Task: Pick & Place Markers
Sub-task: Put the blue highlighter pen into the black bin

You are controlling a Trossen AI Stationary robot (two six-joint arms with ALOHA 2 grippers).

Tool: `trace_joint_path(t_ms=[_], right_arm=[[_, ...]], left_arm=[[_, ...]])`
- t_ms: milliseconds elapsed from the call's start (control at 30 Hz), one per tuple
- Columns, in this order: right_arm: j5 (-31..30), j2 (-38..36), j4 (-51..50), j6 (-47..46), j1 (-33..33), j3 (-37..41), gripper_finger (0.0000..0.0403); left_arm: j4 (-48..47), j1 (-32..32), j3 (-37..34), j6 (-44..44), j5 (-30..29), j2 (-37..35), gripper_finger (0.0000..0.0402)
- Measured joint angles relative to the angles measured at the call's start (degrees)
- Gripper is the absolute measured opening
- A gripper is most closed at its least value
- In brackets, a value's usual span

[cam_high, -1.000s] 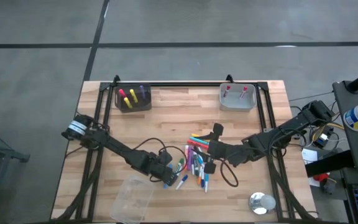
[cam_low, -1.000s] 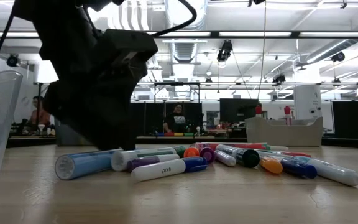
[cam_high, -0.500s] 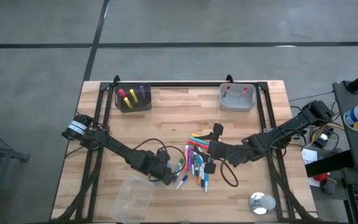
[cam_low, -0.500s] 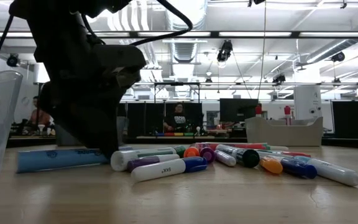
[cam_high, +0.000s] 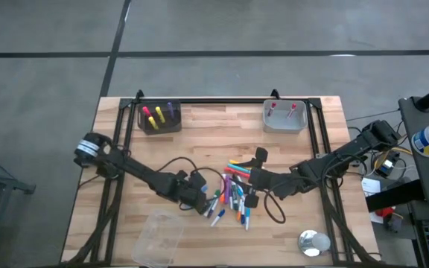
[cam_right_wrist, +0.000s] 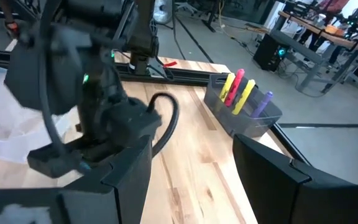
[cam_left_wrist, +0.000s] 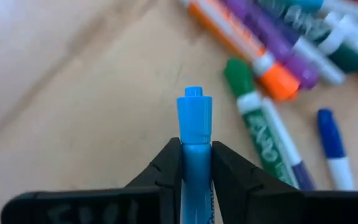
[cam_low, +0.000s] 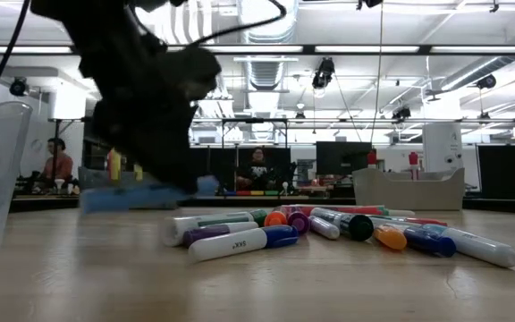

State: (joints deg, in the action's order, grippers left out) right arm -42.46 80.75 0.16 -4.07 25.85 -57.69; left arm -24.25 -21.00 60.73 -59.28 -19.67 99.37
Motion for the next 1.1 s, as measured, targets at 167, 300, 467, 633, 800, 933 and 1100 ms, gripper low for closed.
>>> trace_joint_path(t_ms=[167,300,467,633,800,933,1100], right_arm=[[0.0,0.0,-0.4,-2.0,0.0,0.1,0.0219],[0.0,0.0,-0.3,-3.5,0.0,0.4,0.0219],[0.1,0.0,-0.2,-5.2,0.0,1.1,0.0219],[0.3,0.0,5.0,-4.9,0.0,3.9,0.0219],[1.4,0.1,15.0,-2.0,0.0,7.8,0.0219],[5.9,0.1,24.1,-0.1,-0.3,10.7,0.0219],[11.0,0.1,29.3,1.5,-1.3,12.2,0.0219]], left_arm=[[0.0,1.8,0.0,5.5,-5.8,-5.5,0.0063],[-0.4,2.6,0.0,9.7,-10.1,-11.3,0.0063],[-0.2,2.7,0.0,13.7,-14.8,-19.3,0.0063],[0.8,2.6,0.0,17.6,-18.6,-26.3,0.0063],[6.1,2.5,0.0,23.5,-19.1,-30.5,0.0063],[12.9,2.4,0.0,29.1,-18.4,-31.3,0.0063],[22.2,2.4,-0.1,36.1,-15.4,-30.7,0.0063]])
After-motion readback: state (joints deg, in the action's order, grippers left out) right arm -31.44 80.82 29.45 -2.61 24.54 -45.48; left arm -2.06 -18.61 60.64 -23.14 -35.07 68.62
